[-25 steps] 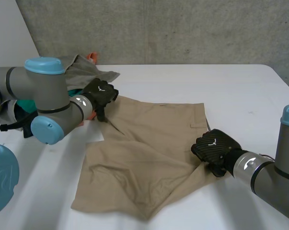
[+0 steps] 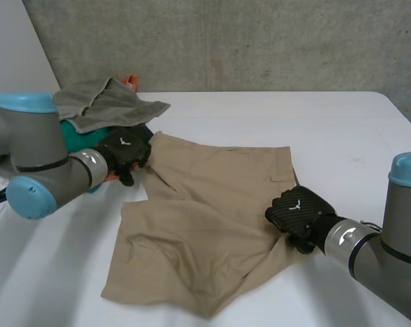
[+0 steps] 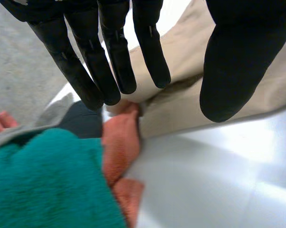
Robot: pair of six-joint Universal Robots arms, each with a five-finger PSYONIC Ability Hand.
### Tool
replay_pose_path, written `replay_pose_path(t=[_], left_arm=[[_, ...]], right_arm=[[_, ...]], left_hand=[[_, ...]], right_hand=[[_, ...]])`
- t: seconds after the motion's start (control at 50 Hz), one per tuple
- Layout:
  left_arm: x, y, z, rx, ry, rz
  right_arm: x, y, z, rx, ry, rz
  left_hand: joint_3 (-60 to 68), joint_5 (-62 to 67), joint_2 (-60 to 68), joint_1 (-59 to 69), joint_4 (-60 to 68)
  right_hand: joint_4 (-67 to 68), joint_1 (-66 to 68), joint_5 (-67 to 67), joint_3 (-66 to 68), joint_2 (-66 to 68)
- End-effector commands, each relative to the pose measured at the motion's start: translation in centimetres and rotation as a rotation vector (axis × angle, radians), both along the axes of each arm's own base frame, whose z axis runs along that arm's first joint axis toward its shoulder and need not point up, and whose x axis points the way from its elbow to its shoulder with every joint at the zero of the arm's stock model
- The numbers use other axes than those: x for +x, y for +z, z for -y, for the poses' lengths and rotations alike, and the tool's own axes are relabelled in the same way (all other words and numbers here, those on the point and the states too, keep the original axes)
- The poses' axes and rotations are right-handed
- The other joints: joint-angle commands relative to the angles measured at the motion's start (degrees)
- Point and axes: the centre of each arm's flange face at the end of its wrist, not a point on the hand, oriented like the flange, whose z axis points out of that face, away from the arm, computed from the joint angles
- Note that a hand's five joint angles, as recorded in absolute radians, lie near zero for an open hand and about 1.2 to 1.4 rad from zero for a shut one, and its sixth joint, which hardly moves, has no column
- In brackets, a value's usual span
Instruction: Fold the laundry.
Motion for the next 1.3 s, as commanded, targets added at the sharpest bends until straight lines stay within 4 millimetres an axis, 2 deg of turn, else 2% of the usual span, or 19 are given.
replay_pose_path(t=[0.02,0.14,0.26,0.3,0.36,0.4,0.5,0.58,0.76,0.84,0.92,0.94,0.98,1.06,1.14,1.16,1.22,1.24,1.3], left_arm=[[-1.0,-1.7,0.1,0.025,-0.028,-0.004],[-2.4,-2.4,0.5,0.009,-0.045,-0.014],[-2.9,-2.8,0.8,0.01,-0.038,-0.007],[-3.1,-3.1,0.8,0.007,-0.045,-0.002],[-3.5,-3.6,0.7,0.004,-0.051,0.005],[-3.5,-3.7,0.8,-0.001,-0.048,0.013],[-2.3,-3.2,1.0,-0.037,0.016,0.111],[-1.3,-2.4,0.1,-0.028,0.075,0.159],[-0.7,-2.3,-1.1,-0.029,0.125,0.203],[-0.9,-1.7,-1.2,-0.051,0.151,0.205],[-0.7,0.3,-1.3,-0.09,0.192,0.189],[-0.6,1.2,-1.5,-0.101,0.207,0.175],[-0.4,2.2,-1.9,-0.107,0.222,0.159],[0.1,4.8,-3.9,-0.102,0.234,0.105],[0.6,6.7,-7.3,-0.071,0.196,0.036],[0.8,7.2,-8.8,-0.056,0.171,0.014],[0.9,7.2,-11.5,-0.017,0.108,-0.01],[0.9,6.9,-13.3,0.008,0.064,-0.022],[0.8,6.2,-15.9,0.052,-0.004,-0.022]], right_arm=[[0.0,0.0,0.0,0.0,-0.001,0.0],[-0.1,0.0,0.1,-0.001,-0.004,0.001],[-0.2,0.0,0.3,-0.001,-0.01,0.004],[-0.2,0.0,0.3,-0.001,-0.011,0.004],[-0.2,0.0,0.3,-0.002,-0.012,0.003],[-0.2,0.0,0.3,0.0,-0.013,0.003],[-0.3,0.2,0.5,-0.004,-0.02,0.008],[-0.3,0.2,0.5,-0.002,-0.022,0.011],[0.0,0.2,0.0,0.007,-0.01,0.004],[0.0,0.4,-0.2,0.006,-0.007,-0.003],[-0.1,0.6,-0.4,0.011,-0.01,-0.01],[-0.1,0.7,-0.5,0.012,-0.008,-0.013],[-0.1,1.0,-0.6,0.011,-0.007,-0.014],[-0.5,1.7,-0.7,0.016,-0.018,-0.015],[-1.0,2.2,-0.9,0.034,-0.033,-0.022],[-1.3,2.3,-1.1,0.048,-0.039,-0.025],[-1.6,2.3,-1.2,0.067,-0.049,-0.032],[-1.8,2.2,-1.3,0.074,-0.055,-0.034],[-2.1,2.2,-1.3,0.078,-0.062,-0.033]], left_hand=[[0.09,0.5,0.43,0.2,0.46],[0.09,0.5,0.42,0.19,0.46],[2.6,3.01,2.94,2.71,2.97],[7.64,8.05,7.97,7.74,8.01],[28.92,29.33,29.26,29.03,29.3],[37.56,37.97,37.89,37.67,37.93],[38.09,38.5,38.42,38.19,38.46],[38.09,38.5,38.42,38.19,38.46],[38.09,38.5,38.42,38.19,38.46],[30.9,31.31,31.23,31.0,31.27],[6.04,6.45,6.37,6.14,6.41],[-4.18,-3.77,-3.85,-4.08,-3.81],[-8.48,-8.07,-8.14,-8.37,-8.11],[-8.49,-8.08,-8.16,-8.38,-8.12],[-7.82,-7.41,-7.48,-7.71,-7.45],[-6.82,-6.41,-6.48,-6.71,-6.45],[-6.3,-5.89,-5.97,-6.2,-5.93],[-5.14,-4.73,-4.8,-5.03,-4.77],[-2.44,-2.03,-2.11,-2.33,-2.07]], right_hand=[[11.41,14.71,13.16,11.64,11.74],[11.41,14.71,13.16,11.64,11.74],[11.41,14.71,13.16,11.64,11.74],[11.41,14.71,13.16,11.64,11.74],[11.41,14.71,13.16,11.64,11.74],[11.41,14.71,13.16,11.64,11.74],[11.41,14.71,13.16,11.64,11.74],[11.41,14.71,13.16,11.64,11.74],[11.41,14.71,13.16,11.64,11.74],[11.41,14.71,13.16,11.64,11.74],[11.41,14.71,13.16,11.64,11.74],[11.41,14.71,13.16,11.64,11.74],[11.41,14.71,13.16,11.64,11.74],[11.41,14.71,13.16,11.64,11.74],[11.41,14.71,13.16,11.64,11.74],[11.41,14.71,13.16,11.64,11.74],[11.41,14.71,13.16,11.64,11.74],[11.41,14.71,13.16,11.64,11.74],[11.41,14.71,13.16,11.64,11.74]])
